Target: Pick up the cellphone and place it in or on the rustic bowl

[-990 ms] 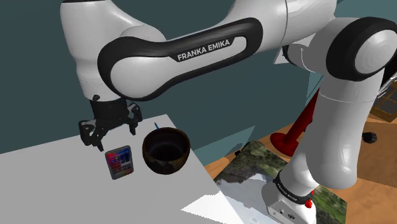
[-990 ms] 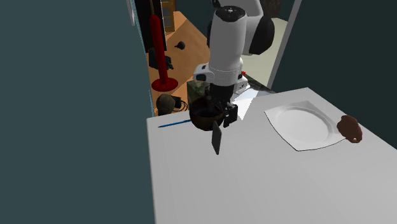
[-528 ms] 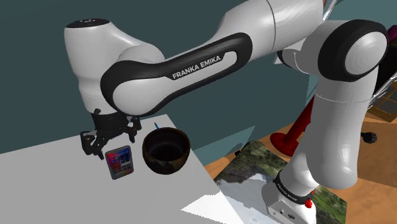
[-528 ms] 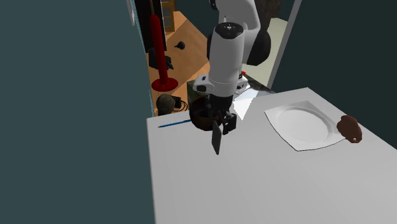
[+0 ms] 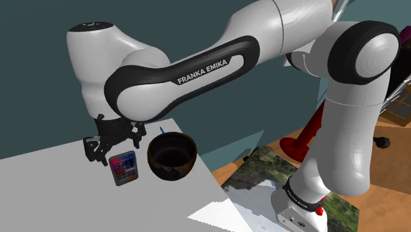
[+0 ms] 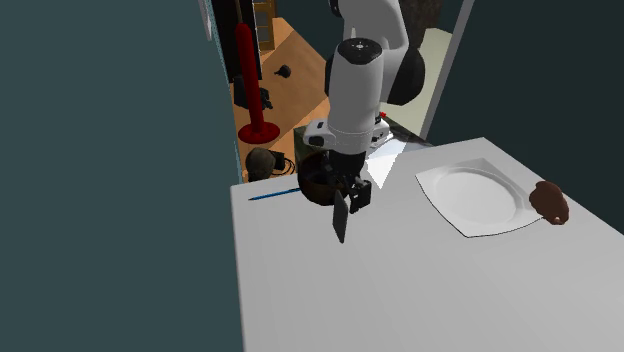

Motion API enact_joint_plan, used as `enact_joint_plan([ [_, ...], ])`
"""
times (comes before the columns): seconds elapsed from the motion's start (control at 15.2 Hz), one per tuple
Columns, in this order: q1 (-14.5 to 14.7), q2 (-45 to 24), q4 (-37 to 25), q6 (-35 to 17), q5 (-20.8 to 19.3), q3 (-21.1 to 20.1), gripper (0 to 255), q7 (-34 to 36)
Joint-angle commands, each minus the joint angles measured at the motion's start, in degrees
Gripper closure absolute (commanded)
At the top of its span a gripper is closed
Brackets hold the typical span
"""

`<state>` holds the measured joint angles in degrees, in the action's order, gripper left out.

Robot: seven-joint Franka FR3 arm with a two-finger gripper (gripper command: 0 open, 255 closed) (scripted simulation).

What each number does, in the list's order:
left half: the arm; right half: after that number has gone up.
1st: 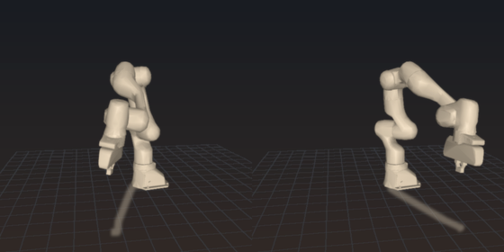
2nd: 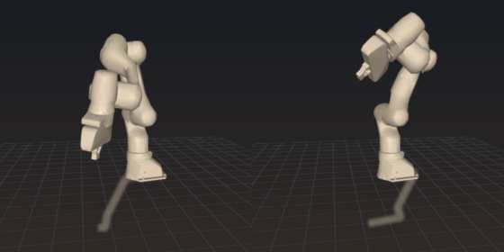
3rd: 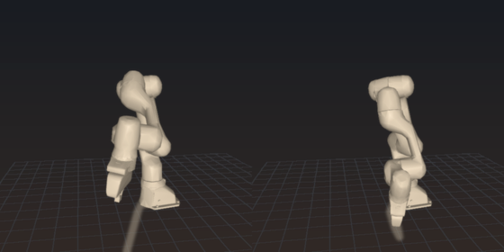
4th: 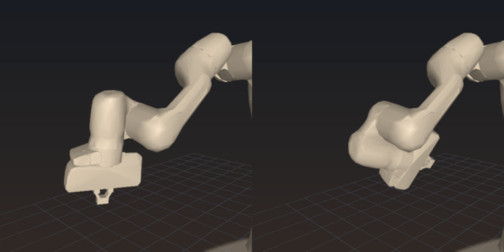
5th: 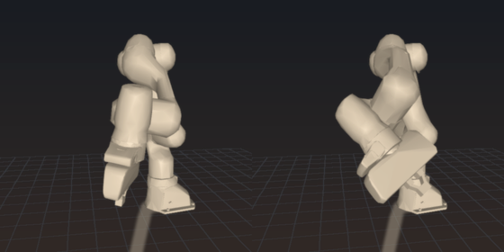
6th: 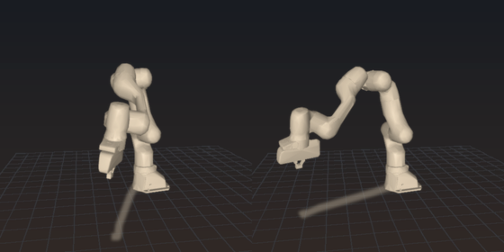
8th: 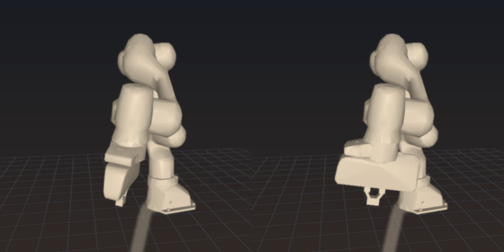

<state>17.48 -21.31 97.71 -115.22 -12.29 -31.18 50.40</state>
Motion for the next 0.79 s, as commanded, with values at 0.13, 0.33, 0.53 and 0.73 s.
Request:
enact_joint_plan([
  [0.13,-0.01,0.00,-0.02,0.02,0.00,0.00,255,-0.01],
  [0.33,-0.01,0.00,-0.01,0.00,0.00,0.00,255,-0.01],
  [0.53,-0.01,0.00,0.00,0.00,0.00,0.00,255,-0.02],
  [0.73,-0.06,0.51,-0.89,1.31,0.35,-0.16,255,-0.23],
])
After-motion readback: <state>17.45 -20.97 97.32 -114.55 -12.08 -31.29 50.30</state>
